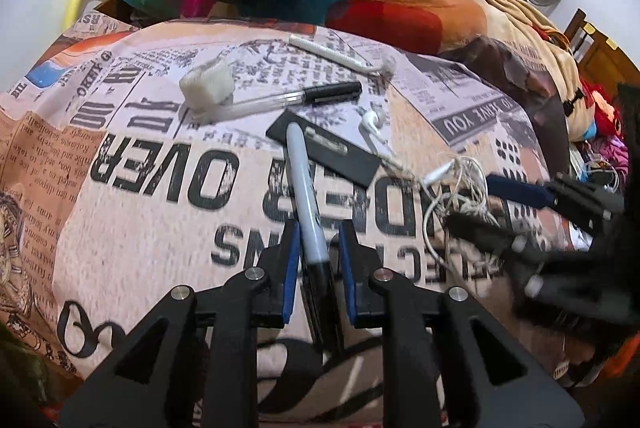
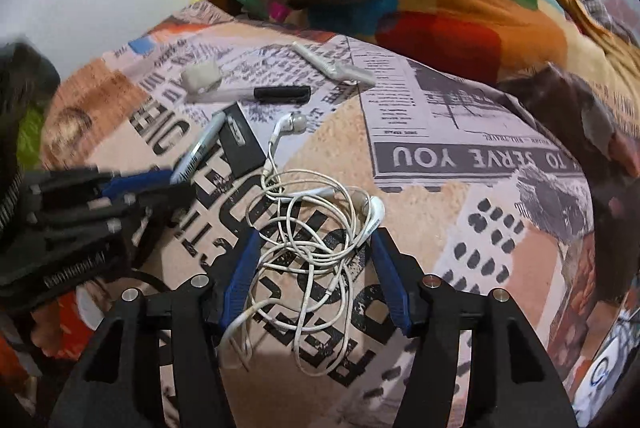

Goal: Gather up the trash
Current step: 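Lift the black marker with the left tool while the right tool lifts the earphones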

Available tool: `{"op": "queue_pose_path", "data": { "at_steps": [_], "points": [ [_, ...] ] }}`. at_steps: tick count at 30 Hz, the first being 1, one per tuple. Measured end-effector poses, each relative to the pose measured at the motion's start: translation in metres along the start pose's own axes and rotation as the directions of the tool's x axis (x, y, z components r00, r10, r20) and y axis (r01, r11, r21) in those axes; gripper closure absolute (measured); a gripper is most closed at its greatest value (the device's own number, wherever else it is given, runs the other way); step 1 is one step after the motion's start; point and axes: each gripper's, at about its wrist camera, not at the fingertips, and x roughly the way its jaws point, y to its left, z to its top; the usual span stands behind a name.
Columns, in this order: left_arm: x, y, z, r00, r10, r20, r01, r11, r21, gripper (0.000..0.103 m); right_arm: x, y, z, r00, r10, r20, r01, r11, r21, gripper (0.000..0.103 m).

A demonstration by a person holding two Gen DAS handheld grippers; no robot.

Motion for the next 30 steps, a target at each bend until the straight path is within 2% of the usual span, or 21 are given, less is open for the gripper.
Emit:
{"op": "queue_pose_path", "data": {
  "at_steps": [2, 5, 7, 9, 11, 13, 18, 23, 30],
  "points": [
    [0.003, 0.0, 0.004, 1.0, 0.01, 0.009, -0.01, 1.0, -0.002, 0.084, 0.002, 0.004, -0.002, 0.999, -0.03, 0.022, 0.031, 0.999, -0.019, 0.051],
    [0.006, -0.003, 0.007, 0.999, 0.032, 0.022, -0.032, 0.999, 0.002, 0.084, 0.003, 0.006, -0.003, 0.998, -0.045, 0.037, 0.047, 0.998, -0.045, 0.069],
    [0.007, -0.006, 0.008, 0.999, 0.049, 0.023, -0.049, 0.999, 0.004, 0.084, 0.003, 0.006, -0.002, 0.998, -0.046, 0.04, 0.048, 0.997, -0.052, 0.073],
    [0.007, -0.006, 0.008, 0.998, 0.054, 0.022, -0.054, 0.999, 0.002, 0.084, 0.002, 0.002, -0.001, 0.998, -0.055, 0.037, 0.057, 0.998, -0.035, 0.086],
    [0.006, -0.005, 0.008, 0.999, 0.051, 0.016, -0.051, 0.999, -0.003, 0.088, 0.0, -0.006, 0.0, 0.999, -0.033, 0.026, 0.033, 0.999, 0.001, 0.091],
    [0.005, -0.006, 0.006, 0.999, 0.032, -0.003, -0.032, 0.999, -0.009, 0.092, -0.003, -0.015, -0.001, 1.0, 0.009, 0.009, -0.01, 0.998, 0.059, 0.092],
    [-0.007, -0.014, -0.005, 1.0, 0.018, -0.023, -0.017, 1.0, 0.013, 0.093, -0.025, -0.016, 0.001, 0.999, 0.006, 0.043, -0.009, 0.996, 0.085, 0.094],
    [-0.037, -0.02, -0.009, 1.0, 0.011, 0.011, -0.011, 1.0, 0.014, 0.093, -0.059, -0.008, 0.01, 0.995, -0.013, 0.102, 0.006, 0.997, 0.073, 0.094],
    [-0.101, -0.021, -0.004, 0.994, 0.005, 0.106, -0.005, 1.0, -0.004, 0.093, -0.109, 0.007, 0.025, 0.981, -0.029, 0.19, 0.016, 0.997, 0.071, 0.094]
  ]
}}
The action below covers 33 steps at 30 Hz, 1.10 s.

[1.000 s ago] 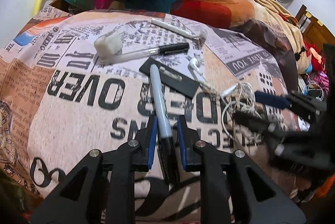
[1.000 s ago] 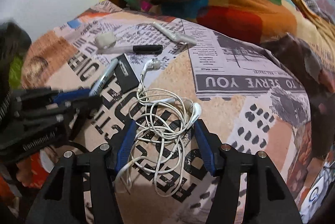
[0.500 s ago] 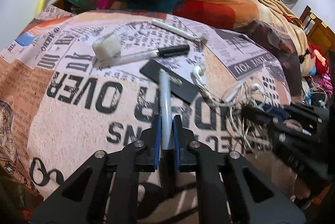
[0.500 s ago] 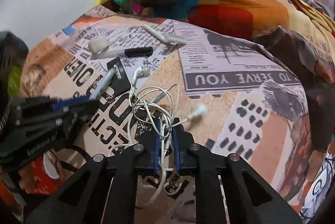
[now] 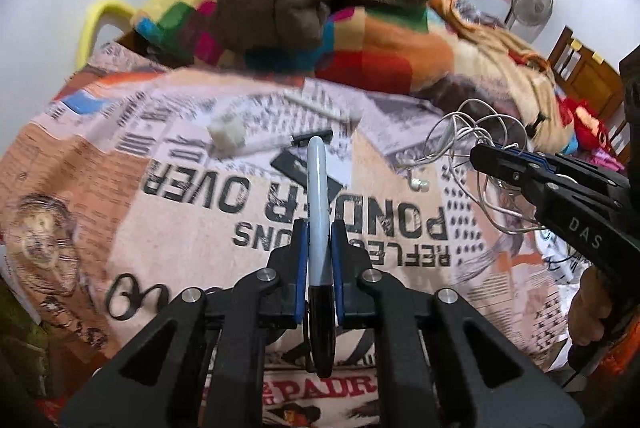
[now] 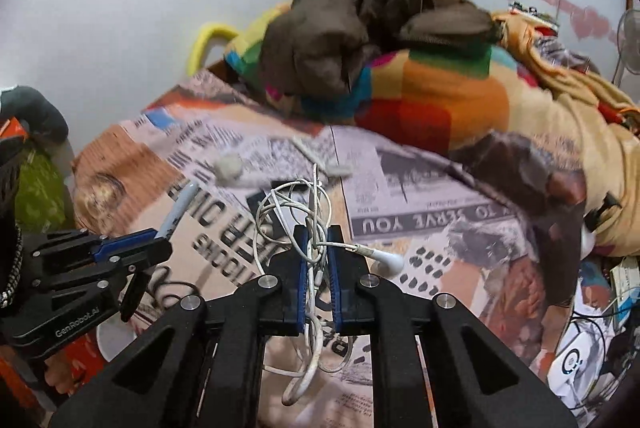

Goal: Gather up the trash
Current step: 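Lift the black marker with the left tool while the right tool lifts the earphones, then carry the marker and earphones in both tools over the white bin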

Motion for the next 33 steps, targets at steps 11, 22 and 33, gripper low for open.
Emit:
{"op": "queue_pose_path", "data": {
  "at_steps": [11, 22, 33],
  "points": [
    [-0.094, 0.028, -0.007, 0.991, 0.036, 0.128, -0.03, 0.998, -0.048, 0.093, -0.057, 0.055, 0.019, 0.995, 0.044, 0.09, -0.039, 0.997, -0.063, 0.094],
    [-0.173, 0.093, -0.048, 0.974, 0.113, 0.194, -0.087, 0.987, -0.138, 0.093, -0.081, 0.134, 0.018, 0.983, 0.149, 0.11, -0.133, 0.981, -0.138, 0.094],
    [-0.24, 0.169, -0.117, 0.952, 0.223, 0.207, -0.173, 0.956, -0.235, 0.093, -0.07, 0.233, -0.003, 0.961, 0.273, 0.035, -0.258, 0.938, -0.233, 0.094]
  ]
}}
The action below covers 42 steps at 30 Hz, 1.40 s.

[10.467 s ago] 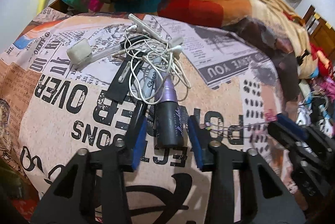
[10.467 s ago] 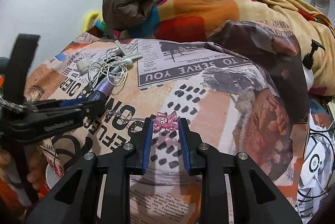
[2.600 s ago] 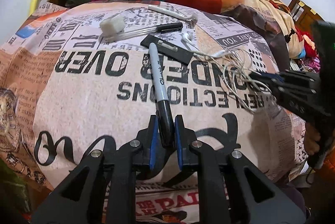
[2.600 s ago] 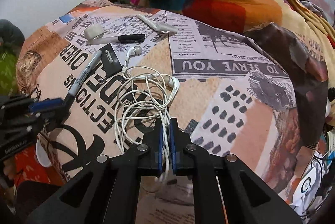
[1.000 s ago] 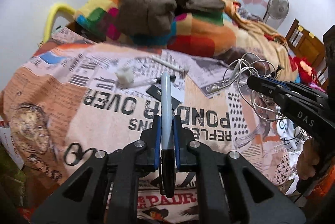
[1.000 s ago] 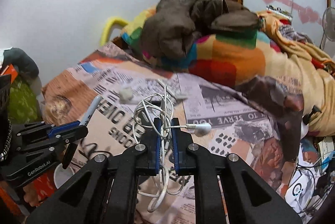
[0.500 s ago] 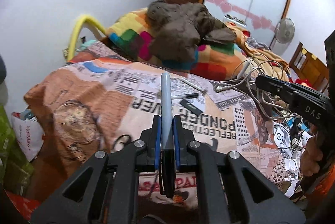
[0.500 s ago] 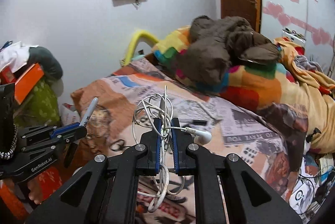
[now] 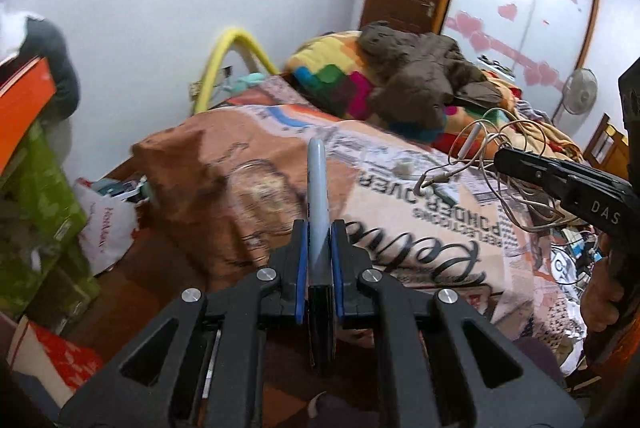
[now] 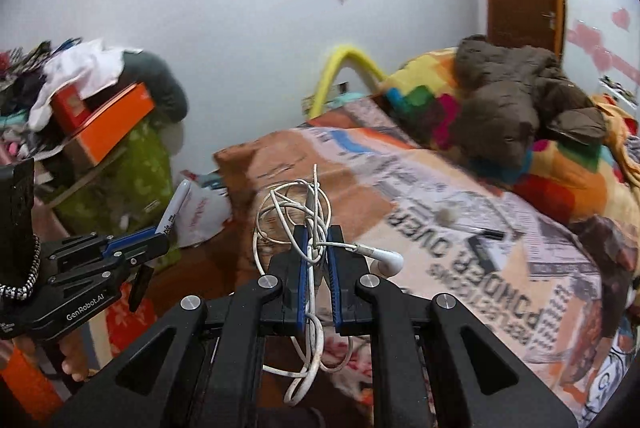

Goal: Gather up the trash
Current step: 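Carry the marker and earphones in both tools over the white bin, then open both tools to drop the marker and earphones into the bin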

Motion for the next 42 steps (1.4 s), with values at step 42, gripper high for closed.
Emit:
{"op": "queue_pose_path", "data": {
  "at_steps": [42],
  "points": [
    [0.088, 0.268, -0.219, 0.916, 0.09, -0.392, -0.275, 0.85, -0.448, 0.093, 0.256, 0.208, -0.124, 0.792, 0.165, -0.588, -0.296, 0.946, -0.134, 0.09]
  ]
}}
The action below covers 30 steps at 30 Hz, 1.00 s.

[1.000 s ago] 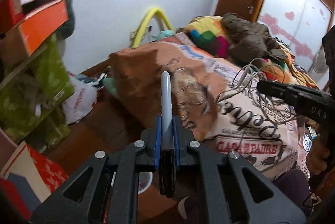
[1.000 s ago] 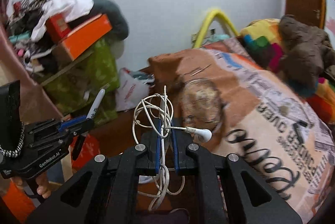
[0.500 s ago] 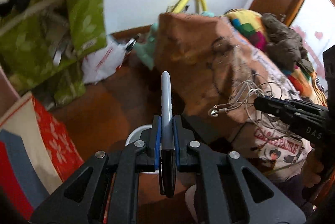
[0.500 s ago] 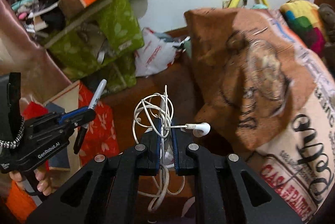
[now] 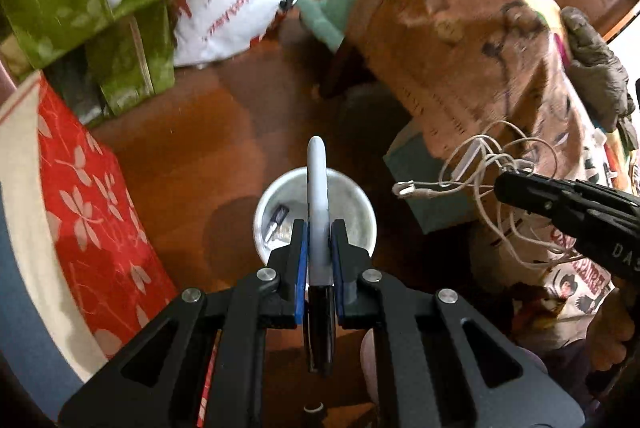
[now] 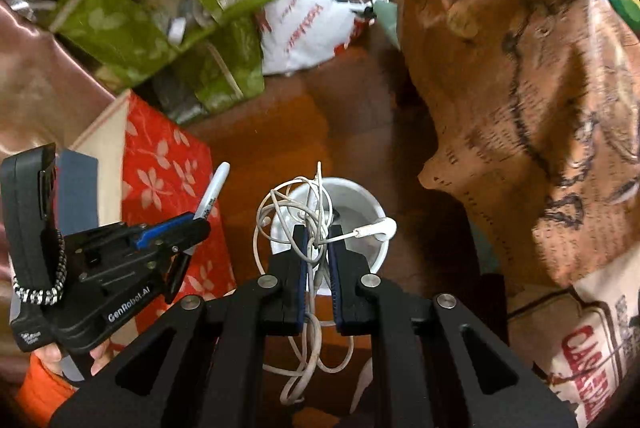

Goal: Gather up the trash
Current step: 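Open both tools to drop the marker and earphones into the bin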

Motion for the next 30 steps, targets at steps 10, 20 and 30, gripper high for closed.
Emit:
{"op": "queue_pose_path", "data": {
  "at_steps": [10, 20, 30],
  "points": [
    [0.041, -0.006, 0.007, 0.997, -0.021, -0.071, 0.022, 1.0, 0.002, 0.093, 0.031, -0.015, 0.016, 0.996, 0.006, -0.088, -0.003, 0.999, 0.037, 0.077],
    [0.059, -0.023, 0.019, 0.994, -0.036, -0.107, 0.037, 0.999, 0.012, 0.091, 0.016, -0.028, 0.009, 0.998, 0.005, -0.057, -0.002, 0.999, 0.04, 0.066],
    [0.023, -0.031, 0.017, 0.998, 0.029, -0.047, -0.027, 0.998, 0.05, 0.079, -0.026, -0.029, 0.002, 0.998, -0.015, 0.053, 0.013, 0.999, 0.035, 0.048]
  ]
}}
